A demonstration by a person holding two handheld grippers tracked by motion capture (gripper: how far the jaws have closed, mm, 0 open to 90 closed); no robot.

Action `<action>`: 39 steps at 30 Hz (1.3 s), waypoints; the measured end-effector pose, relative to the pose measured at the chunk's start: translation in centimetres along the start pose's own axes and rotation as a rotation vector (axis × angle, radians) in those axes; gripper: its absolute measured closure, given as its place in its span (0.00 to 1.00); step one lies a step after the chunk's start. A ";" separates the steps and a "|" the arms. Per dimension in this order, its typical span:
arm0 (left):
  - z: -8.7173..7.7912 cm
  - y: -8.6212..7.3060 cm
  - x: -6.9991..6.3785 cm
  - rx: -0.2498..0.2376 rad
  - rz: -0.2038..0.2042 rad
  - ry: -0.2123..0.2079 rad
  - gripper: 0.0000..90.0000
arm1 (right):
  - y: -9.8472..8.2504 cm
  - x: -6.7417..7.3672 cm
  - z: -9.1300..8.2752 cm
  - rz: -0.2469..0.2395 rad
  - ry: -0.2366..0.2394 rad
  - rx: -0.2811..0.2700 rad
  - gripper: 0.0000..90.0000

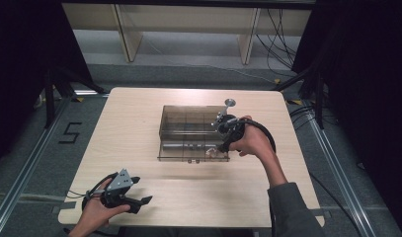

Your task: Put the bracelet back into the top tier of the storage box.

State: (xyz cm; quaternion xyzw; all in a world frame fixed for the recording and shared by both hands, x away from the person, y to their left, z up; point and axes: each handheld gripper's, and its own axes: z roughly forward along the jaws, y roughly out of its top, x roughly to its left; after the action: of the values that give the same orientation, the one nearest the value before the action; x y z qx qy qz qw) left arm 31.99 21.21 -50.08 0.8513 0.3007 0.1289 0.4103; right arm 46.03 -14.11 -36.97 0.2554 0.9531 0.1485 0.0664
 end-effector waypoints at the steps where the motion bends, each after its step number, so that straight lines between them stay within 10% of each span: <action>1: 0.0 0.0 0.0 0.001 0.000 0.002 0.21 | -0.2 0.1 -0.1 0.006 0.003 -0.007 0.60; 21: 0.3 0.0 0.0 0.006 -0.004 0.000 0.21 | -4.9 0.5 -1.6 0.157 -0.012 -0.182 0.37; 39: 0.0 -0.1 0.4 0.012 0.016 0.011 0.21 | -7.8 1.1 -1.4 0.209 -0.017 -0.199 0.32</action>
State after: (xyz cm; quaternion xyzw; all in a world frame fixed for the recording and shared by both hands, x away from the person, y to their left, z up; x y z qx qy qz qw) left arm 32.26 21.46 -50.16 0.8553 0.2970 0.1351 0.4025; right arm 41.13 -20.32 -38.21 0.3465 0.9012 0.2464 0.0838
